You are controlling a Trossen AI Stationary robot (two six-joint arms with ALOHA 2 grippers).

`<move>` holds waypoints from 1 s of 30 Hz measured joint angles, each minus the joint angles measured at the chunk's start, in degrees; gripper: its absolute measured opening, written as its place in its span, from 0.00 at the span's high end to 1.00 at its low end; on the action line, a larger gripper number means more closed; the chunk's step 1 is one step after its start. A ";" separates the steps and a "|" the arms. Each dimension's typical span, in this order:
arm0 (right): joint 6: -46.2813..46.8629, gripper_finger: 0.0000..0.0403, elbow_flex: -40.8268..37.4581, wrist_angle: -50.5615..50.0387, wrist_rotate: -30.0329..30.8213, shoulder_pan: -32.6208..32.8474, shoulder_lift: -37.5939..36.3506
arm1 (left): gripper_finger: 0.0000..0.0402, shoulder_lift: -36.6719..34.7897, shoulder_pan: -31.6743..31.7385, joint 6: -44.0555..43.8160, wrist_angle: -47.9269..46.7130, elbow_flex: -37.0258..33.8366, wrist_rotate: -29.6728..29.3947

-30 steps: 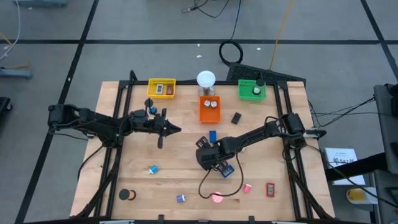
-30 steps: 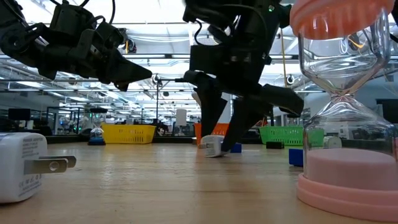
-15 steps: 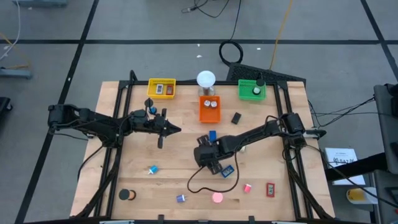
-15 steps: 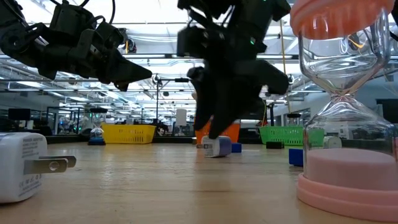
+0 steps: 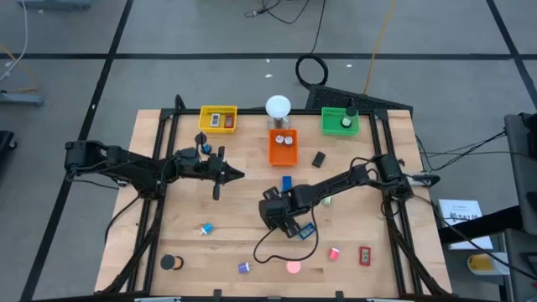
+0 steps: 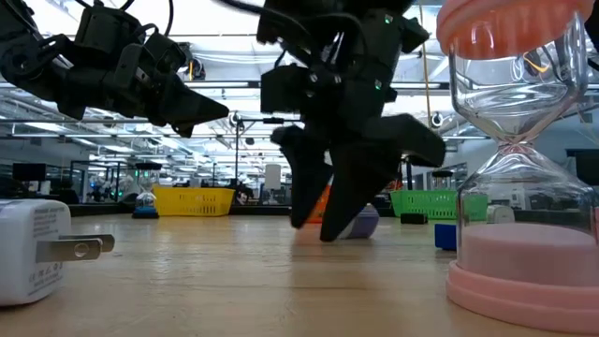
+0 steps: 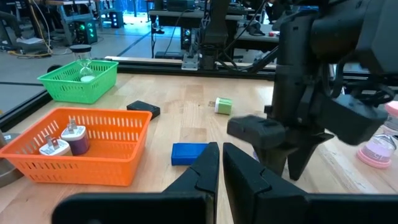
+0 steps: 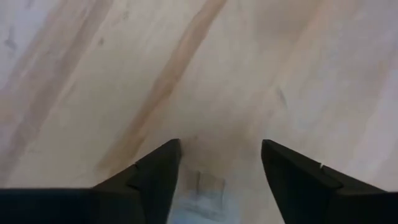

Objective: Pick & Place Office items
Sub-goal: Put the top purple charger adapter into the orange bin

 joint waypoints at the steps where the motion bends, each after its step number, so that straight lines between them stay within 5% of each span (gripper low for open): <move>1: -0.02 0.48 0.00 -0.11 0.37 0.02 -0.07 | 0.94 0.00 -0.02 0.00 0.00 0.00 0.00; 12: 5.84 0.62 -0.11 -0.76 0.40 0.02 -0.31 | 0.94 -0.02 -0.01 0.02 0.02 0.00 -0.02; 30: 42.76 0.39 -0.17 -10.32 0.15 -2.59 -7.78 | 0.94 -0.02 0.00 0.02 0.04 0.00 -0.02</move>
